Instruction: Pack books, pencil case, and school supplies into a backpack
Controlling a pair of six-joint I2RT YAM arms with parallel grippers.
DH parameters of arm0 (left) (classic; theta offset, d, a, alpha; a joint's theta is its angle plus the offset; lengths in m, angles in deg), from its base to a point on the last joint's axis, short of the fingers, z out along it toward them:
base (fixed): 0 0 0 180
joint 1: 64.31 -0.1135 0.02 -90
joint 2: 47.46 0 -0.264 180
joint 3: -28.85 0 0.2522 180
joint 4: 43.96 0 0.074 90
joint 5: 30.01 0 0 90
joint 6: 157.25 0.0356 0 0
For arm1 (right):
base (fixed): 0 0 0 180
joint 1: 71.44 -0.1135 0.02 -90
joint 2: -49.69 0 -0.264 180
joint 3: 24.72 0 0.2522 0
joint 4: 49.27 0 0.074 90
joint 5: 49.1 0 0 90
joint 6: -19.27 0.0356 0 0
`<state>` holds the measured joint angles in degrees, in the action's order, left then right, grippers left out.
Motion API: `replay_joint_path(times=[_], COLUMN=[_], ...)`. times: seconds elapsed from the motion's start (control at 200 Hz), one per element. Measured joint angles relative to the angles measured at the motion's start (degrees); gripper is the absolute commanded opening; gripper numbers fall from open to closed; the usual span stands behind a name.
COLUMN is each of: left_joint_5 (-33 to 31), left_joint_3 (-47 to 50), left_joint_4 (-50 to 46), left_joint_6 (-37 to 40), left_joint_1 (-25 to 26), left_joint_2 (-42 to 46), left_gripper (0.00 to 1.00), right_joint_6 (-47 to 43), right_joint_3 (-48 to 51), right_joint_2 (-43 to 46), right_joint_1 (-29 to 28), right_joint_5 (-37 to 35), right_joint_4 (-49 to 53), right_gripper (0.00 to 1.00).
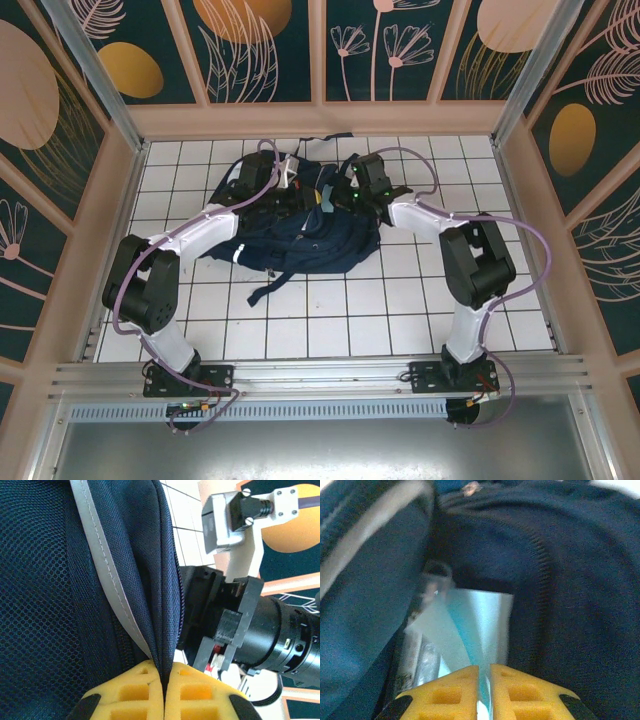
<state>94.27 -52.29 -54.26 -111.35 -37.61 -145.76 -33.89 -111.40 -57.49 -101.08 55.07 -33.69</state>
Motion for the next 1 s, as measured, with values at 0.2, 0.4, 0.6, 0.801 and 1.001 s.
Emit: replay_joint_path(times=[0.2,0.4,0.6,0.801,1.001], left_joint_5=[0.00,0.00,0.17,0.57,-0.68], left_joint_3=[0.15,0.22,0.22,0.22,0.02], left_joint_4=[0.22,0.61,0.66,1.14,2.45], left_joint_6=[-0.13,-0.15,-0.24,-0.66,-0.52], left_joint_1=[-0.02,-0.02,-0.02,0.00,0.50], left_joint_2=[0.00,0.00,0.00,0.00,0.11], left_gripper=[0.00,0.00,0.00,0.63,0.99], right_joint_6=[2.05,1.33,-2.01,-3.93,-3.91], right_joint_3=[0.00,0.24,0.68,3.34,8.59], right_joint_2=[-1.57,0.59,9.84,18.29,20.94], right_joint_1=[-0.94,0.31,2.73,3.61,0.42], right_joint_5=[7.41,6.84,-0.46,-5.18,-6.67], right_joint_4=[-3.93,-2.36,4.44,6.67,7.39], right_gripper=[0.15,0.37,0.50,0.51,0.51])
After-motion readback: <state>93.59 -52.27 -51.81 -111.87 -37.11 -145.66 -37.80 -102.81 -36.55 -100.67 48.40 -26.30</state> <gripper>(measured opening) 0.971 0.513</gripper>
